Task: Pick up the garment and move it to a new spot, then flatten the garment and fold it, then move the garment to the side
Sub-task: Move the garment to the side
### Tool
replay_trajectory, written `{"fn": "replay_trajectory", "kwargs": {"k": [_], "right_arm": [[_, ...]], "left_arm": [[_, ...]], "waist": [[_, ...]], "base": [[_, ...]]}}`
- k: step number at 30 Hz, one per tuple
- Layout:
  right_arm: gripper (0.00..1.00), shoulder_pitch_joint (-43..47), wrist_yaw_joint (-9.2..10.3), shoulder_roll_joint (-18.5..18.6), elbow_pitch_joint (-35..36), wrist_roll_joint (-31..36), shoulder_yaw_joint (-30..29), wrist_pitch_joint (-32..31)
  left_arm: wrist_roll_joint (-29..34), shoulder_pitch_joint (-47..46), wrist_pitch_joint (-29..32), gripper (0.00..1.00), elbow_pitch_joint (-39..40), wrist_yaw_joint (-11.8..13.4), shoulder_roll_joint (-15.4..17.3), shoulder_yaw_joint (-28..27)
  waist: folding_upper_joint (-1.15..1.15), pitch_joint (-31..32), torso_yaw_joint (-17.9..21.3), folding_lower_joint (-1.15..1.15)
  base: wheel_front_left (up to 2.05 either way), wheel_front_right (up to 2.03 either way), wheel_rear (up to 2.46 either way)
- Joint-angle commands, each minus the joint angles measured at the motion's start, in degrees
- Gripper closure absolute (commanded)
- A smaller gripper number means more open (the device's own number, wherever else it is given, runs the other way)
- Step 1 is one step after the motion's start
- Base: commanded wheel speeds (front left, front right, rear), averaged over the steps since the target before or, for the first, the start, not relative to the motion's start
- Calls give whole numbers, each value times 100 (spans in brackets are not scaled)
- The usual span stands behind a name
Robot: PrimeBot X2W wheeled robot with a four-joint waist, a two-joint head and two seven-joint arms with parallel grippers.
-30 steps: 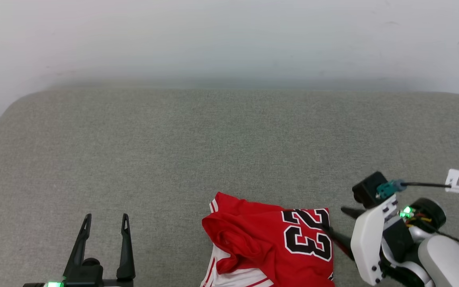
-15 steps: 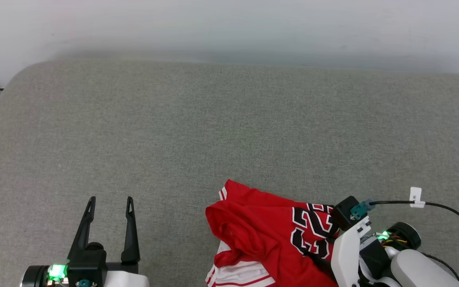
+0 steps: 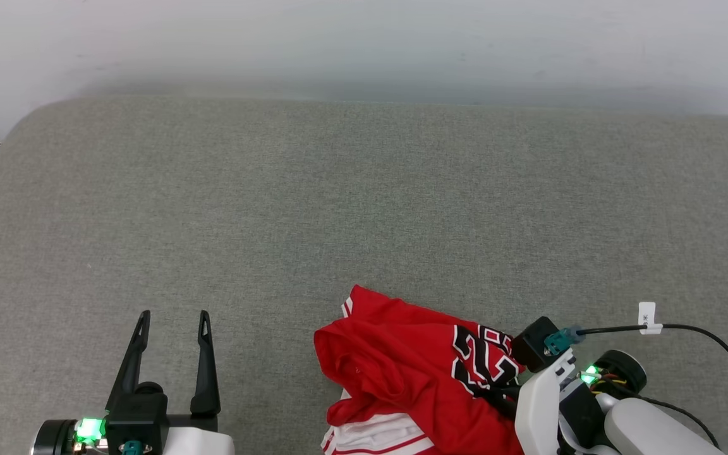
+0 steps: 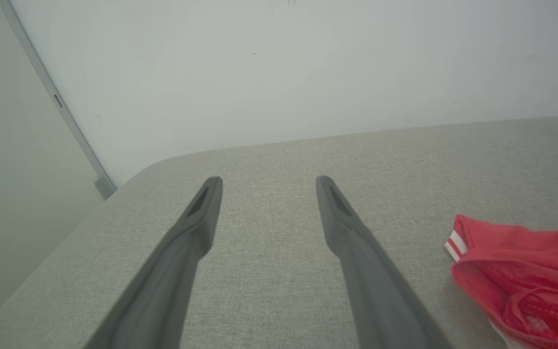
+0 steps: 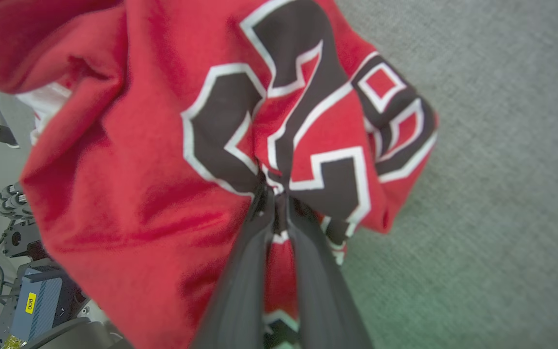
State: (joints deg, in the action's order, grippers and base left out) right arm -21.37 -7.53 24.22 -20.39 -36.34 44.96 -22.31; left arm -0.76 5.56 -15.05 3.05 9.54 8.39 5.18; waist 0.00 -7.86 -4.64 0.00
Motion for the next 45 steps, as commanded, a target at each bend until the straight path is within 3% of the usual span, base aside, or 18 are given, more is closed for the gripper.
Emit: {"fn": "replay_trajectory", "kwargs": {"k": [1,9,21,26,35,45], "right_arm": [[100,-74,11,73,-73,21,20,81],[100,-344,11,256,-28,221,-60,363],[100,-893,10,670,-62,581,-379,560],[100,-1087,10,723,-150,619,-730,702],[100,-1707,10,667,-618,804,-1479,934],[100,-2739,10,1099,-1750,1151,-2629,988]], "left_arm": [[-7,21,-16,0,4,-31,-7,-6],[-11,119,-17,0,83,18,-6,-56],[43,-65,-16,0,224,20,108,-136],[64,-193,-16,0,278,-20,219,-180],[143,-576,-16,0,418,-98,452,-173],[148,-1083,-16,0,618,-72,584,-147]], "waist": [[0,17,46,0],[0,-31,454,0],[0,-347,1847,0],[0,-558,2171,0],[0,-1232,2103,0],[0,-2117,1701,0]], "base": [[0,0,0],[0,0,0],[0,0,0],[0,0,0],[0,0,0],[0,0,0]]}}
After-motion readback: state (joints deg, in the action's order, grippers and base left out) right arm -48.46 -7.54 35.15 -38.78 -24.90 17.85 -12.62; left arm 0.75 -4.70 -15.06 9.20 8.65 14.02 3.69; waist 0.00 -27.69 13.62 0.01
